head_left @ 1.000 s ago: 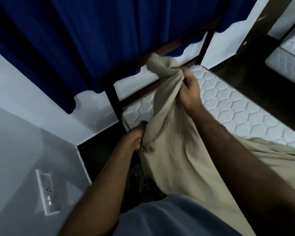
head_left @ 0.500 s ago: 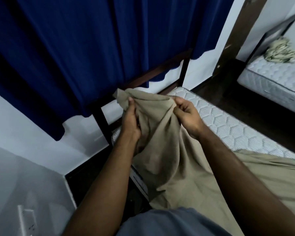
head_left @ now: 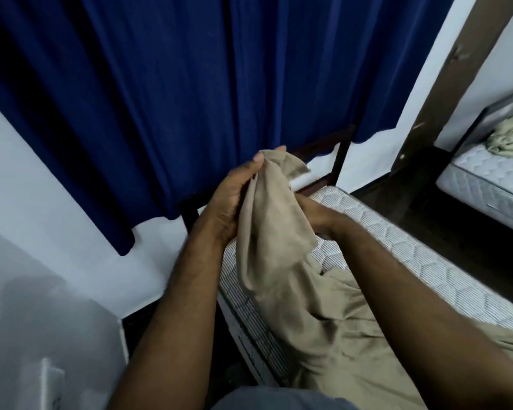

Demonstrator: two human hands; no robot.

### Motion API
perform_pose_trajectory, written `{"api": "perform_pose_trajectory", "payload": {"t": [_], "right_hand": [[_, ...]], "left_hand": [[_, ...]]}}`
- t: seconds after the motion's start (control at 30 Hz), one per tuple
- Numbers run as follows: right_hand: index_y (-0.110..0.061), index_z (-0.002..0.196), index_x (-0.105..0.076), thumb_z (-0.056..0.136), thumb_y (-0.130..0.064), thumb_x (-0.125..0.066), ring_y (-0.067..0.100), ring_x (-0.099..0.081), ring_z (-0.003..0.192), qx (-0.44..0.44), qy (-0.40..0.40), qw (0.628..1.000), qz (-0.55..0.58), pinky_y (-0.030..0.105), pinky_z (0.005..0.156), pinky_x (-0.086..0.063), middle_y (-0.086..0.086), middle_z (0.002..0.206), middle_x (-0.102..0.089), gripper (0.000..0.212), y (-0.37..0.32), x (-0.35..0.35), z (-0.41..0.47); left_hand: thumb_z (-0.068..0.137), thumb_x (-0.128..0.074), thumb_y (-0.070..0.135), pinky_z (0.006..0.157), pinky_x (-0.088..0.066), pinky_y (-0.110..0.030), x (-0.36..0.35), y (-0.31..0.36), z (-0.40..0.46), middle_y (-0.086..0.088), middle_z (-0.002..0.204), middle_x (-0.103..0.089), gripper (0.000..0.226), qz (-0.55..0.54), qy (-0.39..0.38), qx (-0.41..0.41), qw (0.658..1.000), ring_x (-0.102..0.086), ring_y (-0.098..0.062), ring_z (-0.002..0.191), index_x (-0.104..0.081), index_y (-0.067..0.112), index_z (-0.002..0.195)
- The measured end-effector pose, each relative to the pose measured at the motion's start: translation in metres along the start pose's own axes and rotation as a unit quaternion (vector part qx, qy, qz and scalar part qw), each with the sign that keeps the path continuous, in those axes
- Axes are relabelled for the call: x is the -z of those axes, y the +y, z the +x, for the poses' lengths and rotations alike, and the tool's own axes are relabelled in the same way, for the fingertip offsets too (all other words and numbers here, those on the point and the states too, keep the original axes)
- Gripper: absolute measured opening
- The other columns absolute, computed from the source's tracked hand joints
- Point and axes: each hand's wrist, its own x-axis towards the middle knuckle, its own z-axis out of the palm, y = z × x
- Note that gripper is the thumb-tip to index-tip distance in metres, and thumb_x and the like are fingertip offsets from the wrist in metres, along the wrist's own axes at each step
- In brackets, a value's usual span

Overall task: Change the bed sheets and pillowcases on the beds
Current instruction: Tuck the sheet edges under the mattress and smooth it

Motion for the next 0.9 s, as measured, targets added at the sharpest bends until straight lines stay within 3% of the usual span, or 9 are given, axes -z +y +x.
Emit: {"api": "perform_pose_trajectory", "payload": {"t": [0.07, 0.17, 0.33, 0.47, 0.57, 0.63, 0.73, 0.83, 0.9], "right_hand": [[-0.029, 0.095, -0.064, 0.095, 0.003, -0.061, -0.006, -0.063, 0.078, -0.006, 0.015, 1.000, -0.008, 0.021, 0.079, -0.052, -0.011, 0.091, -0.067, 0.032, -0.004, -0.009, 0.006], [-0.018, 0.067, -0.066, 0.098, -0.016, -0.058, 0.013, -0.060, 0.059, -0.047, 0.234, 0.971, -0.025, 0.029, 0.063, -0.047, -0.002, 0.063, -0.065, 0.032, 0.008, 0.000, 0.035], [0.000, 0.090, -0.058, 0.103, -0.026, -0.038, 0.014, -0.051, 0.078, 0.034, 0.645, 0.761, 0.060, 0.024, 0.076, -0.046, 0.009, 0.086, -0.059, 0.035, -0.002, 0.056, 0.033], [-0.003, 0.095, -0.057, 0.103, -0.015, -0.041, 0.007, -0.043, 0.086, 0.147, 0.587, 0.792, -0.081, 0.008, 0.082, -0.033, 0.009, 0.096, -0.050, 0.022, -0.012, 0.047, 0.032], [-0.006, 0.093, -0.057, 0.105, -0.015, -0.042, 0.008, -0.047, 0.086, 0.178, 0.511, 0.835, -0.097, 0.020, 0.084, -0.039, 0.007, 0.094, -0.051, 0.022, -0.008, 0.025, 0.036], [-0.010, 0.090, -0.053, 0.106, -0.014, -0.041, 0.006, -0.049, 0.084, 0.188, 0.492, 0.847, -0.070, 0.025, 0.082, -0.042, 0.007, 0.091, -0.054, 0.020, -0.011, 0.012, 0.033], [-0.005, 0.087, -0.053, 0.106, -0.007, -0.039, 0.001, -0.055, 0.080, 0.213, 0.440, 0.872, 0.004, 0.022, 0.078, -0.045, 0.004, 0.085, -0.061, 0.024, -0.024, -0.001, 0.024], [0.000, 0.085, -0.053, 0.107, -0.003, -0.037, 0.014, -0.060, 0.076, 0.255, 0.355, 0.899, 0.026, 0.025, 0.075, -0.048, 0.012, 0.081, -0.063, 0.027, -0.035, -0.008, 0.018], [0.002, 0.086, -0.053, 0.106, -0.001, -0.037, 0.020, -0.060, 0.075, 0.264, 0.323, 0.909, 0.013, 0.028, 0.074, -0.048, 0.016, 0.080, -0.063, 0.025, -0.039, -0.010, 0.016]], "left_hand": [[0.100, -0.053, 0.040, 0.111, -0.043, -0.040, 0.008, 0.005, -0.006, -0.011, 0.130, -0.067, 0.044, 0.023, 0.031, -0.023, 0.999, -0.063, -0.022, 0.120, -0.063, 0.016, 0.136], [0.088, -0.073, 0.034, 0.108, -0.049, -0.044, 0.029, 0.011, -0.012, -0.013, 0.122, -0.071, 0.046, 0.036, 0.147, -0.084, 0.985, -0.067, -0.025, 0.117, -0.069, 0.012, 0.128], [0.080, -0.082, 0.014, 0.092, -0.054, -0.029, 0.075, -0.002, -0.019, -0.001, 0.116, -0.069, 0.047, 0.233, 0.439, -0.159, 0.853, -0.068, -0.014, 0.096, -0.065, 0.019, 0.124], [0.079, -0.077, 0.042, 0.107, -0.042, -0.030, 0.095, -0.018, -0.005, -0.022, 0.155, -0.030, 0.100, 0.438, 0.496, -0.068, 0.747, -0.050, -0.027, 0.124, -0.018, 0.025, 0.158], [0.067, -0.074, 0.063, 0.117, -0.035, -0.043, 0.082, -0.030, 0.009, -0.030, 0.159, -0.024, 0.103, 0.518, 0.434, -0.018, 0.737, -0.036, -0.043, 0.141, -0.028, 0.028, 0.152], [0.076, -0.082, 0.048, 0.117, -0.030, -0.034, 0.063, -0.034, 0.009, -0.025, 0.165, 0.002, 0.091, 0.566, 0.389, -0.019, 0.727, -0.032, -0.034, 0.144, -0.037, 0.023, 0.151], [0.080, -0.085, 0.030, 0.112, -0.042, -0.032, 0.053, -0.046, 0.011, -0.004, 0.167, 0.013, 0.089, 0.514, 0.294, -0.054, 0.804, -0.046, -0.021, 0.134, -0.036, 0.021, 0.153], [0.077, -0.087, 0.022, 0.102, -0.050, -0.033, 0.056, -0.066, 0.016, -0.002, 0.161, -0.026, 0.090, 0.449, 0.237, -0.087, 0.857, -0.047, -0.013, 0.130, -0.038, 0.025, 0.153], [0.085, -0.079, 0.017, 0.074, -0.057, -0.030, 0.058, -0.081, 0.016, -0.001, 0.127, -0.063, 0.065, 0.369, 0.211, -0.030, 0.905, -0.065, -0.015, 0.094, -0.050, 0.027, 0.143]]}}
